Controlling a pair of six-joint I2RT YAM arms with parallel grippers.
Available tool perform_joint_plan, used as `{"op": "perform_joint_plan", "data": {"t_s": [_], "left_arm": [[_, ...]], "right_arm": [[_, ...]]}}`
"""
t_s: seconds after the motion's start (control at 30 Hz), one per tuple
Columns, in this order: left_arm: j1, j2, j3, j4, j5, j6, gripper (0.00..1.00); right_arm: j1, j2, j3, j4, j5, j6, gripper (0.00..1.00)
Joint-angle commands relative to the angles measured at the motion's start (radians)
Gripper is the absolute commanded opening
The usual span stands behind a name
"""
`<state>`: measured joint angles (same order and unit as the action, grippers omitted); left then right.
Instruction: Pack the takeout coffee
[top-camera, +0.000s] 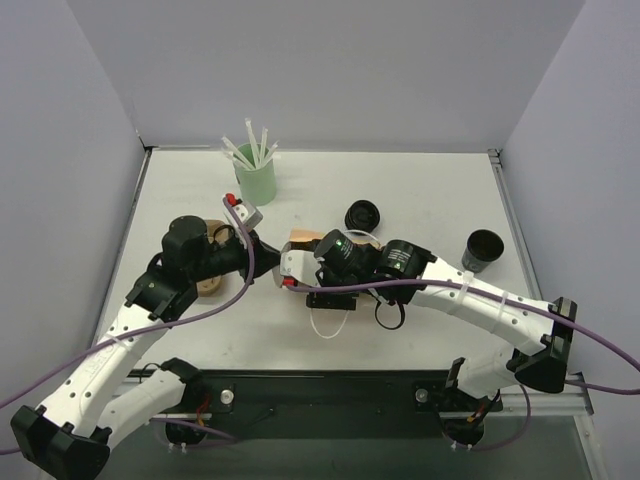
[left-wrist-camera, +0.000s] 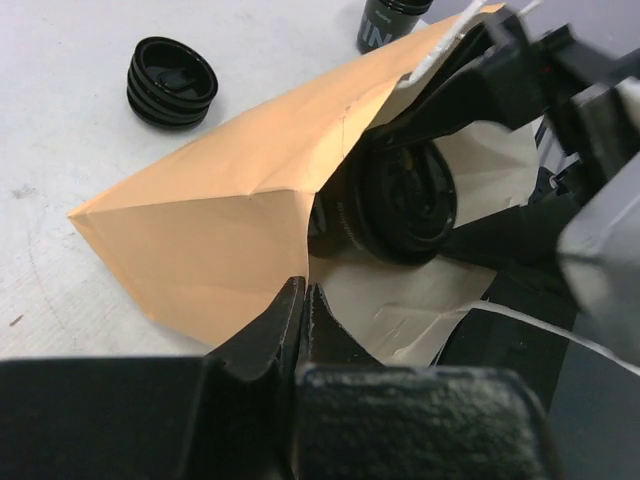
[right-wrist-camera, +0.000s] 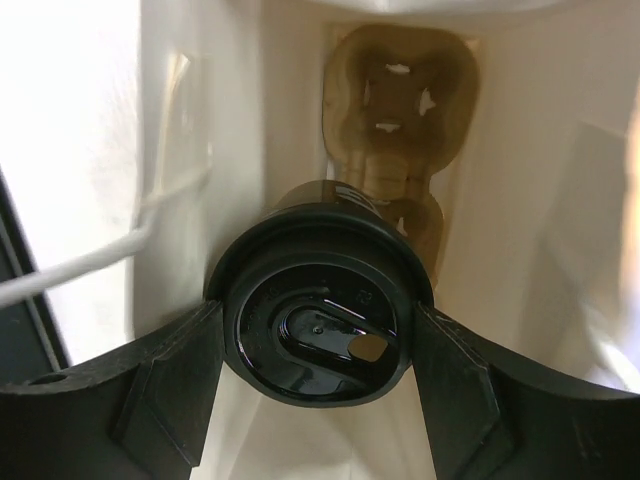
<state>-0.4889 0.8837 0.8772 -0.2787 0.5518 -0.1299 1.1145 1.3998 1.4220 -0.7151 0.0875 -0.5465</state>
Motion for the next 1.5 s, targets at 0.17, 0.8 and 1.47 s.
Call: {"op": "perform_joint_plan", "data": {"t_s": [0.17,0.8,1.47], "left_arm": [[0.004,-0.063,-0.107,0.154,0.105,0.018,0.0],[0.0,-0.184,-0.199,0.142,0.123,-0.066,0.0],[-0.017,-0.25,-0.316,0.257,0.149,-0.14,0.0]], "right_arm": [[0.004,-0.028,-0.162,0.198,0.092,-0.102,0.58],[-0.038,-0.176,-0.412,0.267,0.098,-0.121,0.58],[-0.058,-0.131,-0.538,0.489,0.233,-0.22,0.59]]}}
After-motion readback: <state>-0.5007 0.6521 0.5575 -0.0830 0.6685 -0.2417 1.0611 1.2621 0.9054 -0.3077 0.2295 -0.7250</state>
